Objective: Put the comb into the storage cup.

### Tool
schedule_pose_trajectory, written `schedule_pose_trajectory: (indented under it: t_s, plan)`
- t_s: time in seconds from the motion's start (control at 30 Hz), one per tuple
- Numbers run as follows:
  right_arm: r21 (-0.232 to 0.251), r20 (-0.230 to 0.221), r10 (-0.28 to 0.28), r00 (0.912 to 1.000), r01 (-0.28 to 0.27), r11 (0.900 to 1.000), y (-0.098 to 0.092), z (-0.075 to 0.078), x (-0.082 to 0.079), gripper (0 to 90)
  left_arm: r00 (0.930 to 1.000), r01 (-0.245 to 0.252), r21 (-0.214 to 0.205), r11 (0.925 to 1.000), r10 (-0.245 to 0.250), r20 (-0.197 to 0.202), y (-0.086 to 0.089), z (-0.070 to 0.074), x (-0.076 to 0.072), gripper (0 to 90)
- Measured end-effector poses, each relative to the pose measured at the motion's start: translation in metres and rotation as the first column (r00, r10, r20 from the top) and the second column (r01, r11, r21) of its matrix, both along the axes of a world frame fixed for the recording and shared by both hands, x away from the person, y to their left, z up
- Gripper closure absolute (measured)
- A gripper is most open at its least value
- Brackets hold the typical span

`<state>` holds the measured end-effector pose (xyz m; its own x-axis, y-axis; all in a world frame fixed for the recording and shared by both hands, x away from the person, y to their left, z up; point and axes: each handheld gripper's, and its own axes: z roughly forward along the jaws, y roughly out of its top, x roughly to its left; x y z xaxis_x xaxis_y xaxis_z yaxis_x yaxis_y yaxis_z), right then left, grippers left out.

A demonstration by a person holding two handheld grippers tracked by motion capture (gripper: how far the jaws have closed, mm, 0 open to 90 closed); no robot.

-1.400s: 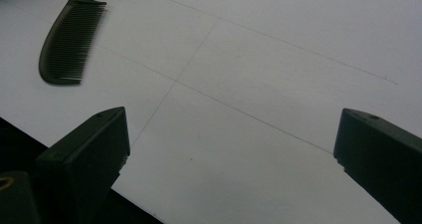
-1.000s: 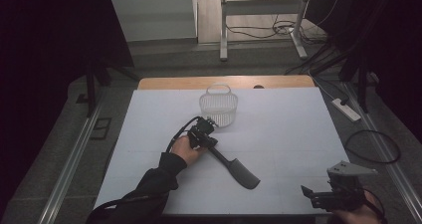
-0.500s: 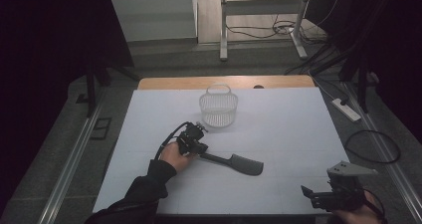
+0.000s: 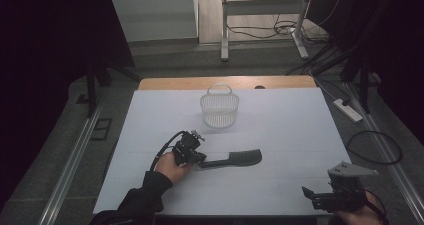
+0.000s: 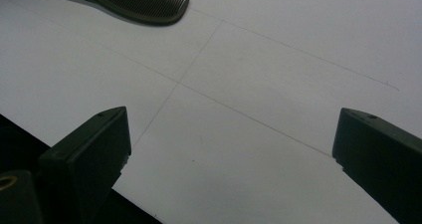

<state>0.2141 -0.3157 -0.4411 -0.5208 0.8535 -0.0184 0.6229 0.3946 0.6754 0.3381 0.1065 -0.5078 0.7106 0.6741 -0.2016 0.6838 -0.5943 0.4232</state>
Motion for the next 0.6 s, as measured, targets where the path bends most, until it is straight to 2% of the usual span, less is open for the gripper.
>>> schedule_pose_trajectory:
  t_s: [0.2,0.6]
  plan:
    - [-0.003,0.001,0.003,1.0000,-0.003,1.0000,0.000,0.000,0.000,2.3,1.0000,0.008,0.005,1.0000,-0.008,-0.004,-0.006,0.000,-0.011,88.6]
    - [-0.005,0.002,0.009,1.0000,-0.009,0.9999,0.001,0.000,0.000,2.4,0.9999,-0.007,-0.027,0.9996,0.007,-0.009,-0.007,0.003,-0.026,88.5]
